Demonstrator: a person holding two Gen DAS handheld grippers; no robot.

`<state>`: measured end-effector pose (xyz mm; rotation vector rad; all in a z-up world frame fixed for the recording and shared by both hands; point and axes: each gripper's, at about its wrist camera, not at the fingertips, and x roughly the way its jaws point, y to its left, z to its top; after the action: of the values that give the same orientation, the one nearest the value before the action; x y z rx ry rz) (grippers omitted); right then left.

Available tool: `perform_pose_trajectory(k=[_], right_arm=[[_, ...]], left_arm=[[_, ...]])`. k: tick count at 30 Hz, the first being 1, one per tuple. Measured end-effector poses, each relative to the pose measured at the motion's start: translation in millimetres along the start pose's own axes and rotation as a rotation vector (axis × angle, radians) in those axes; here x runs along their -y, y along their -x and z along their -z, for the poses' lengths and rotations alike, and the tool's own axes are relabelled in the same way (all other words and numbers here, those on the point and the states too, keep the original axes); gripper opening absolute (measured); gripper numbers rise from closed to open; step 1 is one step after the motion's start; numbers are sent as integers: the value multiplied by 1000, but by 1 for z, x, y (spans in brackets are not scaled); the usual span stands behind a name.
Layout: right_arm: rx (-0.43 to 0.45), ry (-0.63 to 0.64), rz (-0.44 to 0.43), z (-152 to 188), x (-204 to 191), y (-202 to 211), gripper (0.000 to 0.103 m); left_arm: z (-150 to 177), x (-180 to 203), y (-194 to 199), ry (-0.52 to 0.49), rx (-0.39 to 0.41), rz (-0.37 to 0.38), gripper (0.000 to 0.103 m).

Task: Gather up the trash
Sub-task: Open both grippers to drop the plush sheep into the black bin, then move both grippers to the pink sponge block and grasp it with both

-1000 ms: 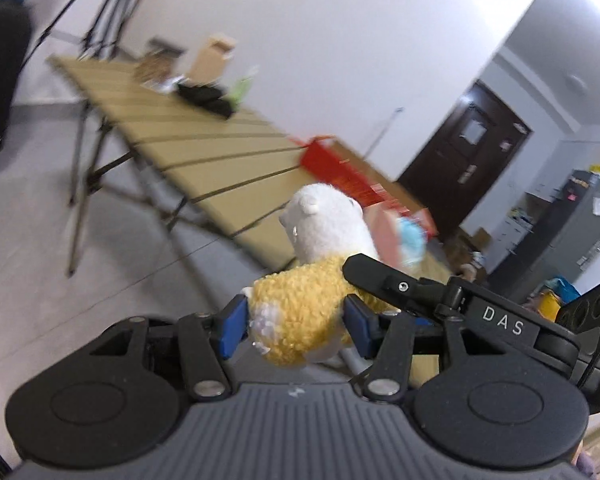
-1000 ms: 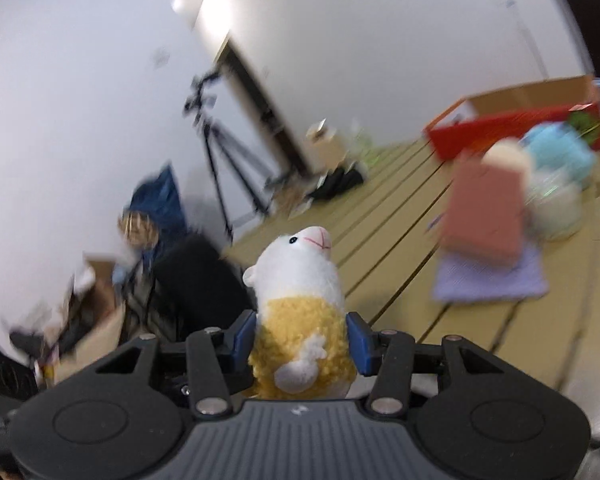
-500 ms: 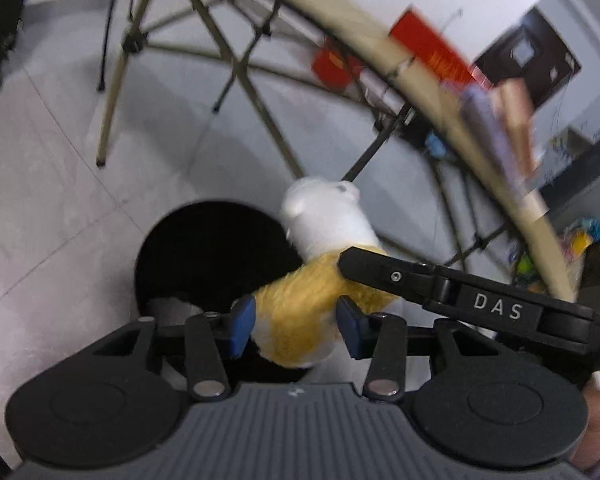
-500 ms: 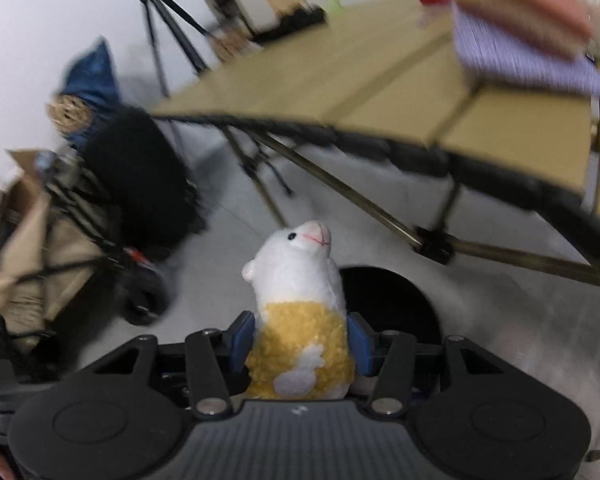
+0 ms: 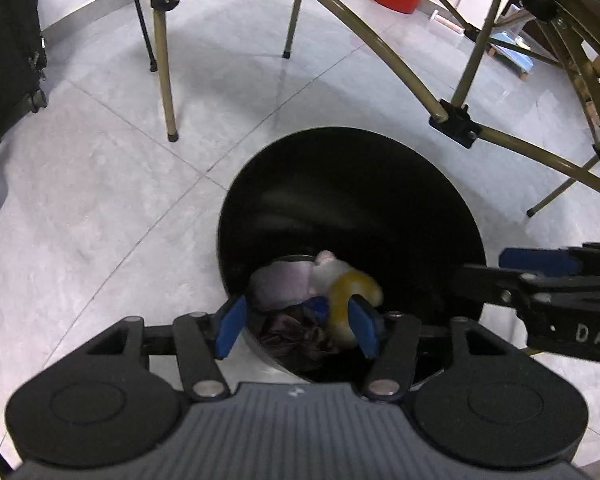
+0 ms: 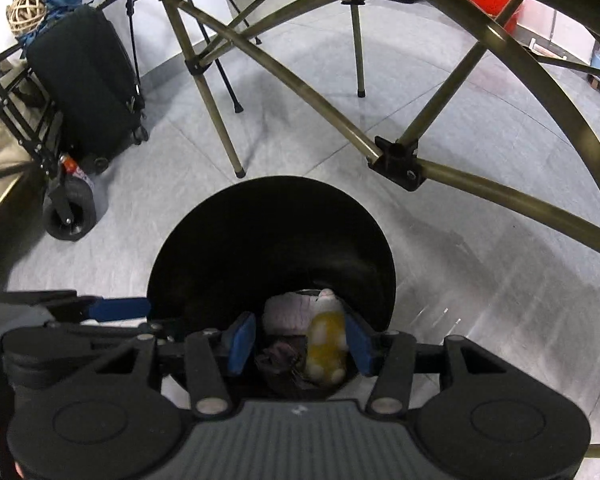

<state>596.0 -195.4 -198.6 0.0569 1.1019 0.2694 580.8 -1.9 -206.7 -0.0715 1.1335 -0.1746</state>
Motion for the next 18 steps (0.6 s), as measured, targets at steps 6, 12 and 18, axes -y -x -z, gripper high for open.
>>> perform_pose_trajectory(k=[6,12,18], right_arm=[[29,30,14,-1,-4,10,50],[209,185,91,12,-24,62,50],[399,170,58,25,-16,132,50]], left_arm=[[-7,7,14,-37,70,-37,69],[-15,18,53,-110,237,-127,71],[-14,43,97,-166,383,-186,77]])
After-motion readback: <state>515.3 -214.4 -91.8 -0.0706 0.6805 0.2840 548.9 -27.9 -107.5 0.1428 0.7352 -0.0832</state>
